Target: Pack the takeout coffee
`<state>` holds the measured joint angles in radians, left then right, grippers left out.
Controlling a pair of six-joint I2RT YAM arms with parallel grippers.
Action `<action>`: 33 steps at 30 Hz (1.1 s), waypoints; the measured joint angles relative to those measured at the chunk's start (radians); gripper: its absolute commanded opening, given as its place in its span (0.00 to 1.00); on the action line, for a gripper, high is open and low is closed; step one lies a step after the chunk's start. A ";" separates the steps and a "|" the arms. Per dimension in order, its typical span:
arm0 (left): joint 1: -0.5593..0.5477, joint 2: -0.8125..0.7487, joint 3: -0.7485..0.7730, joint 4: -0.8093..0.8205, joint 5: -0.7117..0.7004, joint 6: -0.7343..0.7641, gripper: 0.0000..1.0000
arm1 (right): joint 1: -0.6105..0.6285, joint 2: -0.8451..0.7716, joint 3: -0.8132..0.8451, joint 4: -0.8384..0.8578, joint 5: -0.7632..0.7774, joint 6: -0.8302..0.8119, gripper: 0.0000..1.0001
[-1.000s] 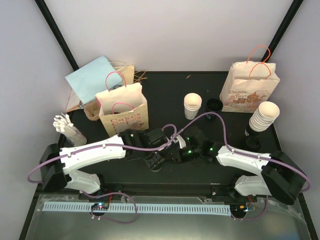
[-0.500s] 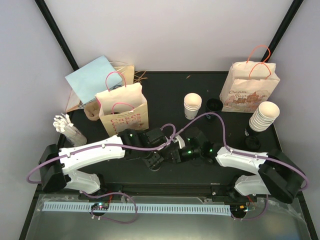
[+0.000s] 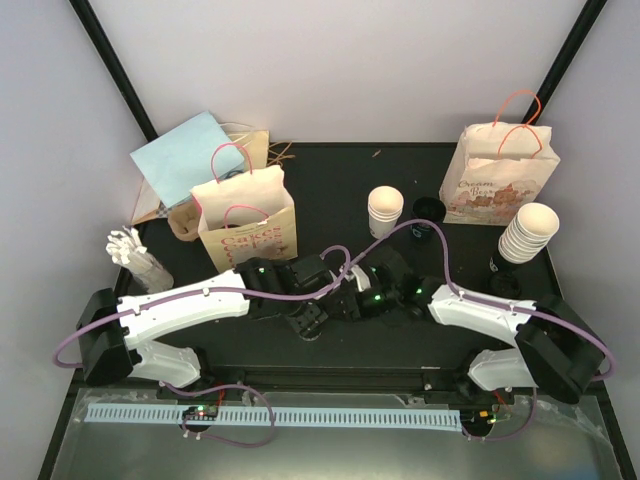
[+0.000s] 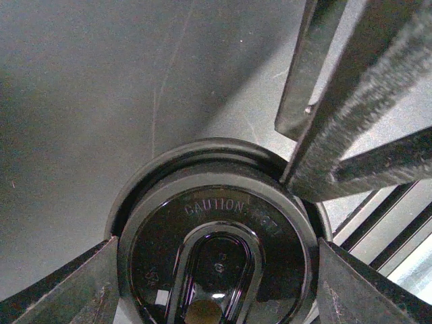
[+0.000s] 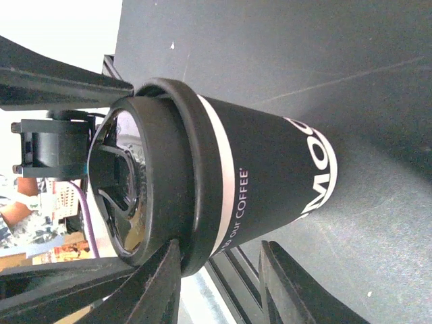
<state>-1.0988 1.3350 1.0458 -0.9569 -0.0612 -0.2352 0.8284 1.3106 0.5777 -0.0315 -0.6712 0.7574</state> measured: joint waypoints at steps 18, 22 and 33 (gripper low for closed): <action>-0.001 0.002 -0.008 0.053 0.006 0.014 0.63 | -0.069 0.057 0.048 0.011 0.008 0.000 0.34; -0.001 0.002 -0.009 0.053 0.007 0.015 0.63 | -0.075 0.081 0.055 0.032 -0.011 -0.004 0.34; -0.001 0.002 -0.013 0.058 0.007 0.015 0.63 | -0.071 0.098 0.013 0.137 -0.010 -0.017 0.33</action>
<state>-1.0996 1.3369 1.0325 -0.8986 -0.0540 -0.2203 0.7570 1.4082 0.5907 0.1051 -0.6807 0.7406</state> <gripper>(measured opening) 0.756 0.336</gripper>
